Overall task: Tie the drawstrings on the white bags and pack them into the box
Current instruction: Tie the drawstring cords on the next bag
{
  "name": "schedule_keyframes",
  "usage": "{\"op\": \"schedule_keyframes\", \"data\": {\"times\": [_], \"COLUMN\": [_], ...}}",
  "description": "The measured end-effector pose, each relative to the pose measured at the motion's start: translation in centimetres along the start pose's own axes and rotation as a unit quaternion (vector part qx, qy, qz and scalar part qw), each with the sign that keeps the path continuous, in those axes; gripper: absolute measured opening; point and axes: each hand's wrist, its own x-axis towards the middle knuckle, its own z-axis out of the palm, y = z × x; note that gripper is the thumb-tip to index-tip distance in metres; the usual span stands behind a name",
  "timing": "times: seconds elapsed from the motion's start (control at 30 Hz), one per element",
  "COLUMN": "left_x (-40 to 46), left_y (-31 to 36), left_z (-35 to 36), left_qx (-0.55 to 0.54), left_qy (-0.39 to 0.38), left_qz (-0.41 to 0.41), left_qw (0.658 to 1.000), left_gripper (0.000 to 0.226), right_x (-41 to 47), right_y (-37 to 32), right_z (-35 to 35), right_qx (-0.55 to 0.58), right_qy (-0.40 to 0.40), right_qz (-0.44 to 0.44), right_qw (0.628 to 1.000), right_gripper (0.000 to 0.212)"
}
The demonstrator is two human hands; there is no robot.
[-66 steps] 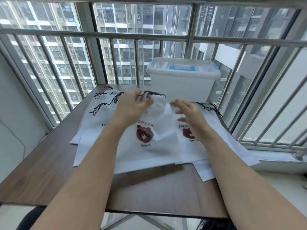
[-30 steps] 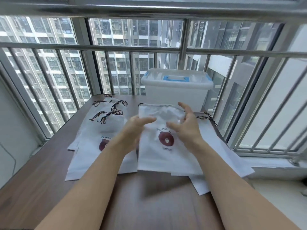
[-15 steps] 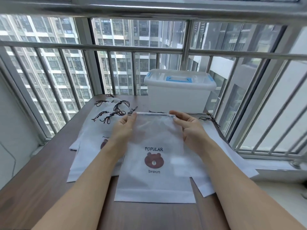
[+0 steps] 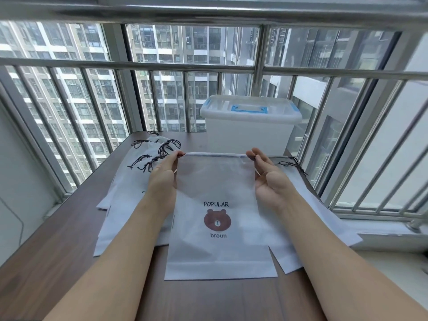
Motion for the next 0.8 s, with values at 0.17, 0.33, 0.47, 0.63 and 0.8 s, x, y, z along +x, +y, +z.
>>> {"op": "schedule_keyframes", "data": {"times": [0.17,0.33,0.47,0.63,0.8], "left_x": [0.7,0.9,1.1,1.8,1.9], "left_y": [0.0,0.7,1.1,1.7,3.1], "left_z": [-0.4,-0.8,-0.8,-2.0,-3.6], "left_qx": [-0.144,-0.189,-0.226,-0.162,-0.151], "left_qy": [-0.004,0.001,0.023,0.066,0.133], "left_qz": [0.008,-0.002,0.001,0.034,0.074], "left_qw": [0.989,0.982,0.974,0.984,0.977], "left_gripper": [0.024,0.021,0.020,0.020,0.019], "right_x": [0.3,0.4,0.7,1.1,1.2], "right_y": [-0.8,-1.8,-1.8,-3.2,-5.4], "right_z": [-0.5,-1.1,-1.2,-2.4,-4.0], "right_qx": [0.100,0.143,0.139,0.089,0.056], "right_qy": [0.013,0.039,0.055,0.091,0.149], "right_qz": [0.014,0.018,0.032,0.002,-0.064], "right_qw": [0.995,0.989,0.988,0.992,0.985], "right_gripper": [0.023,0.023,0.018,0.025,0.034]}}
